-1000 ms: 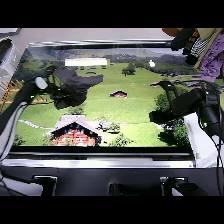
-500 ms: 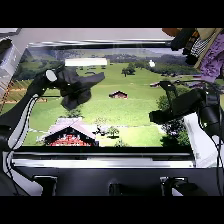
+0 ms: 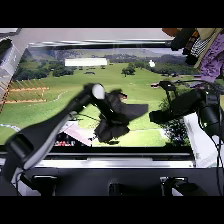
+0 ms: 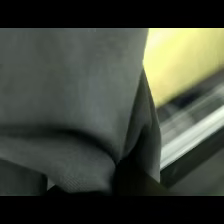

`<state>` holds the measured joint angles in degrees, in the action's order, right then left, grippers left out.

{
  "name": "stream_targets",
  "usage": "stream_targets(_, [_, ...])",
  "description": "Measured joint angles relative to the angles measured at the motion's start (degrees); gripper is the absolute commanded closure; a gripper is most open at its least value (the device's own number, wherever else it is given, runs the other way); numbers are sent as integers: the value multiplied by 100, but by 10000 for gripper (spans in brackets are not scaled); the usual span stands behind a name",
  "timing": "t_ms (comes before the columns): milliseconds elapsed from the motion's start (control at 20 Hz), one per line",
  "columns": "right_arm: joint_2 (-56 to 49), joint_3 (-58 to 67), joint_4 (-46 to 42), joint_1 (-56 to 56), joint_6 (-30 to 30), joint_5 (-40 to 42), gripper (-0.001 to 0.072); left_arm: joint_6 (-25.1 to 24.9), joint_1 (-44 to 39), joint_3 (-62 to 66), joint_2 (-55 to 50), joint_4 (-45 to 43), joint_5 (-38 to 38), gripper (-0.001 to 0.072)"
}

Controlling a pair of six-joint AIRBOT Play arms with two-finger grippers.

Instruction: Fold the clothes and pants, and hang the long-sleeved shirts on hangers.

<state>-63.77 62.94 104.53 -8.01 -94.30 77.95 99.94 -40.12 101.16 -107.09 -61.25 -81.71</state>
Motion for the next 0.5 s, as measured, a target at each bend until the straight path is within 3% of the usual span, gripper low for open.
stream_targets(50, [0,0,2,0,2,0,672,76,-192,2,-83,2,0,152])
stream_targets(100, [0,0,2,0,0,0,672,142,-308,15,-125,-2,4,73])
stream_targets(250, [0,0,2,0,2,2,672,232,-291,170,-7,-15,-85,73])
stream_targets(500, [0,0,2,0,2,0,672,136,800,424,1130,-404,-874,74])
